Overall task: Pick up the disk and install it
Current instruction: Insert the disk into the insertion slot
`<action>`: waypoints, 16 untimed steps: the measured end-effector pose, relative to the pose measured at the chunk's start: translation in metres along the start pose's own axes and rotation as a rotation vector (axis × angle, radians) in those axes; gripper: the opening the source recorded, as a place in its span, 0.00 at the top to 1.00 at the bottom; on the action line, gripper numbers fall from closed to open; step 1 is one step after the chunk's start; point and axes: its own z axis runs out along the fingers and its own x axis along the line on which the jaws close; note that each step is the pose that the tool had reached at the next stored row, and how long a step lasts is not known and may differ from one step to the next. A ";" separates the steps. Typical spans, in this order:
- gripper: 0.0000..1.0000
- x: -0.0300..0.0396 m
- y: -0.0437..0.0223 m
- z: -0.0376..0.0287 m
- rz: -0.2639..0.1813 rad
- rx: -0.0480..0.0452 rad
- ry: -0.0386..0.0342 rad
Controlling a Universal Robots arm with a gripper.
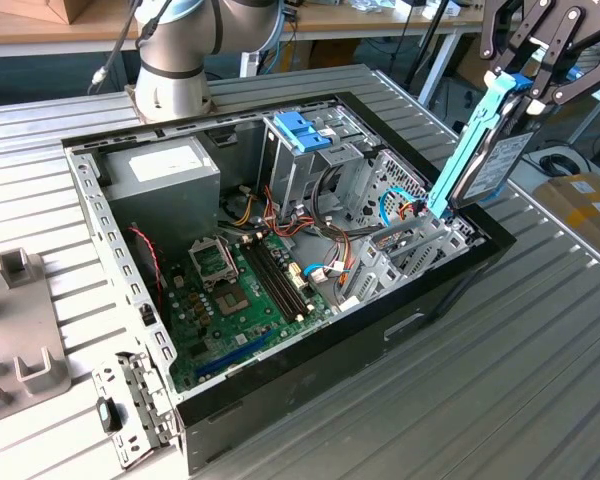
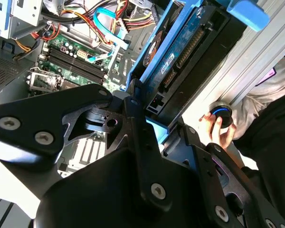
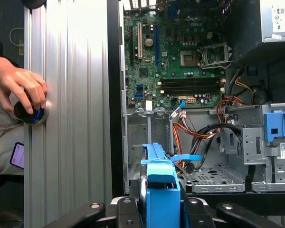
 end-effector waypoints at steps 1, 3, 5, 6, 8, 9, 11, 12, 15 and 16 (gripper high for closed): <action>0.63 0.0000 0.0000 0.0000 0.000 0.0000 0.0000; 0.63 0.0000 -0.0001 0.0000 0.000 0.0000 0.0000; 0.63 0.0000 -0.0001 0.0000 0.000 0.0000 0.0000; 0.63 0.0000 -0.0001 0.0000 0.000 0.0000 0.0000; 0.63 -0.0007 0.0002 0.0000 0.000 0.0000 0.0000; 0.63 -0.0013 0.0005 0.0001 0.000 0.0000 -0.0001; 0.63 -0.0020 0.0010 0.0003 0.000 0.0000 0.0000; 0.63 -0.0027 0.0047 0.0025 0.000 0.0000 -0.0002; 0.63 0.0122 0.0098 0.0053 -0.002 -0.0008 -0.0381; 0.63 0.0126 0.0102 0.0054 -0.002 -0.0009 -0.0474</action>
